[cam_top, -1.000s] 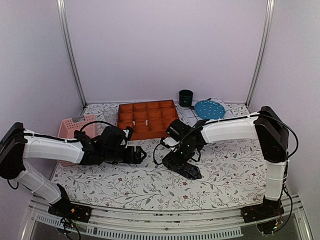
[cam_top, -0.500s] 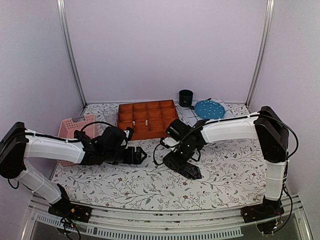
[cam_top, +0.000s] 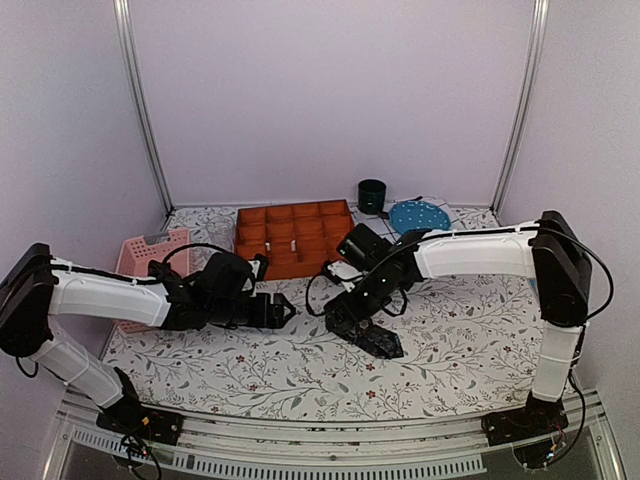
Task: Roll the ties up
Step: Roll the tie at the center of the board.
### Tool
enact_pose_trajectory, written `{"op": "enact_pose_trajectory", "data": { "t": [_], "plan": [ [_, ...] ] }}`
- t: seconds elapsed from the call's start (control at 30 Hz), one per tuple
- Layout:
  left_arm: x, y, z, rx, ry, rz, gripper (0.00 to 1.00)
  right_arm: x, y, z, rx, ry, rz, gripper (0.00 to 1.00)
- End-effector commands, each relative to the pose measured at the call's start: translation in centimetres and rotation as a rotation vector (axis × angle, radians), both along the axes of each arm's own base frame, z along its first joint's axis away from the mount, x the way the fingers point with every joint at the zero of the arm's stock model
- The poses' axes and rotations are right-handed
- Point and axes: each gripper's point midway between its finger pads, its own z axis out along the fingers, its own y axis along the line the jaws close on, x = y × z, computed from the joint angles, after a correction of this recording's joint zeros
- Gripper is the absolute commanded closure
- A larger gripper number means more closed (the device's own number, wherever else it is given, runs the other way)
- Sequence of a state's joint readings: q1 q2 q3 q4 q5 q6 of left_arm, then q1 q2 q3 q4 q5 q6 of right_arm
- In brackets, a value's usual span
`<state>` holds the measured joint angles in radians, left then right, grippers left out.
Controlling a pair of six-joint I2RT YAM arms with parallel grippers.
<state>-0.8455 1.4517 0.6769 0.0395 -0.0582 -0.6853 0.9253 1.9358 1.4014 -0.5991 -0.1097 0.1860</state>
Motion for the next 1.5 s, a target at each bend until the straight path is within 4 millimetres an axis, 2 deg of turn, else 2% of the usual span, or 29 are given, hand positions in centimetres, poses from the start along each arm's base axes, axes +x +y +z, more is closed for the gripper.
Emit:
{"op": "enact_pose_trajectory", "data": {
  "t": [0.0, 0.1, 0.17, 0.2, 0.27, 0.33, 0.4, 0.57, 0.77, 1.1, 1.47],
  "plan": [
    [1.1, -0.5, 1.9, -0.065, -0.027, 0.000, 0.14, 0.7, -0.1, 14.6, 0.309, -0.166, -0.067, 0.00],
    [1.6, -1.1, 2.5, -0.106, -0.027, -0.022, 0.15, 0.6, -0.3, 15.4, 0.362, -0.166, -0.109, 0.02],
    [1.8, -1.7, 2.9, -0.144, -0.018, -0.046, 0.15, 0.5, 0.0, 15.0, 0.398, -0.148, -0.129, 0.12],
    [1.9, -2.1, 3.0, -0.164, -0.011, -0.060, 0.15, 0.4, 0.2, 14.5, 0.411, -0.131, -0.136, 0.20],
    [2.0, -2.9, 3.0, -0.204, 0.017, -0.091, 0.15, 0.1, 0.7, 12.6, 0.426, -0.070, -0.158, 0.54],
    [2.4, -3.8, 3.3, -0.239, 0.039, -0.114, 0.15, -0.2, 0.9, 10.1, 0.418, -0.011, -0.179, 0.76],
    [2.5, -4.6, 3.2, -0.261, 0.062, -0.142, 0.16, -0.4, 1.2, 8.2, 0.418, 0.025, -0.190, 0.84],
    [2.7, -5.7, 2.2, -0.259, 0.108, -0.167, 0.17, -0.3, 0.5, 3.5, 0.384, 0.107, -0.243, 0.90],
    [2.9, -6.2, 1.1, -0.254, 0.138, -0.176, 0.18, 0.0, -0.9, 0.0, 0.340, 0.159, -0.288, 0.94],
    [3.1, -7.4, 0.0, -0.256, 0.176, -0.211, 0.19, -1.3, -3.0, -2.9, 0.286, 0.189, -0.321, 0.96],
    [2.6, -9.4, -0.8, -0.273, 0.218, -0.286, 0.20, -2.5, -4.8, -4.6, 0.275, 0.211, -0.348, 0.98]
  ]
}}
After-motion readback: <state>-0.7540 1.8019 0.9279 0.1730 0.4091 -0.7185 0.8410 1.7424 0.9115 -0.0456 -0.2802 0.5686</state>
